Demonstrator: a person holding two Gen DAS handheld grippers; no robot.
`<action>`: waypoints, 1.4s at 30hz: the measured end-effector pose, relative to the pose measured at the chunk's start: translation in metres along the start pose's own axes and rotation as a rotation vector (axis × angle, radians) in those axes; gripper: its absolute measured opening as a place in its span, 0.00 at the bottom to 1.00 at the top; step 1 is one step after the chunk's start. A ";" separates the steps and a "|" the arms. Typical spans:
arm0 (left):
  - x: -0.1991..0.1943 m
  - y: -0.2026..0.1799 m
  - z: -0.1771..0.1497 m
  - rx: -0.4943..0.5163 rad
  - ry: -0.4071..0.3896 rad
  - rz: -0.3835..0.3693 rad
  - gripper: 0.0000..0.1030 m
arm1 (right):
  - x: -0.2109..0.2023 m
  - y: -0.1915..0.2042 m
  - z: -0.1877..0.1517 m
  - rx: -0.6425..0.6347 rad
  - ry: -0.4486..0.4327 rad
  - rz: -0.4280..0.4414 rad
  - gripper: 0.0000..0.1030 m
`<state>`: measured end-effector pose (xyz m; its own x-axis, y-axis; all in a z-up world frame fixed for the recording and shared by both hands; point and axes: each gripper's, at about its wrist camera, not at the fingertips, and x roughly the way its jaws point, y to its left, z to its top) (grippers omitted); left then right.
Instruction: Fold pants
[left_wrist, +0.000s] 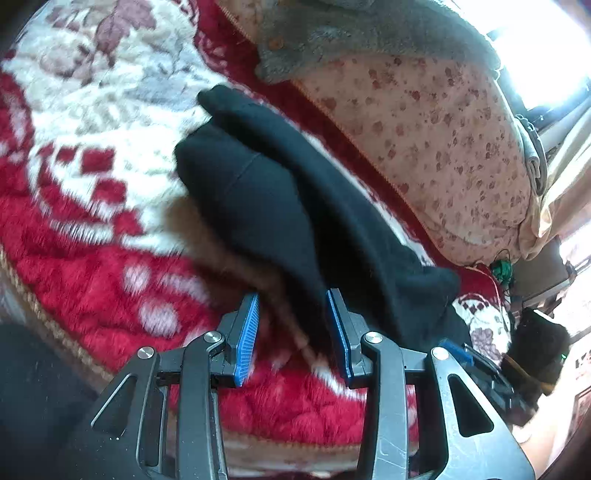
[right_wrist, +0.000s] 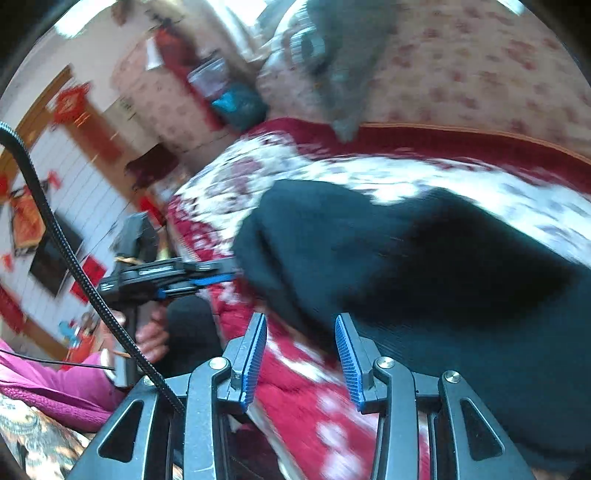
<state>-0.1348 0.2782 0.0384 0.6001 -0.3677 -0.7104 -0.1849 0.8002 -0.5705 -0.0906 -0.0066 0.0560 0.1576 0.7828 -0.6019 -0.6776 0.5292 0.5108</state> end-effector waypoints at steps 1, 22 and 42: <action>0.002 -0.003 0.004 0.013 -0.020 0.011 0.33 | 0.011 0.009 0.003 -0.037 0.013 0.002 0.37; 0.008 -0.032 0.076 0.204 -0.045 -0.019 0.29 | 0.111 0.004 0.062 -0.085 0.013 -0.013 0.13; -0.041 0.034 0.032 0.082 -0.106 0.196 0.25 | 0.110 0.034 0.034 -0.128 0.107 0.038 0.29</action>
<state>-0.1408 0.3359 0.0613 0.6379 -0.1536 -0.7547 -0.2443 0.8889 -0.3874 -0.0718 0.1088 0.0282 0.0579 0.7586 -0.6490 -0.7683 0.4490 0.4562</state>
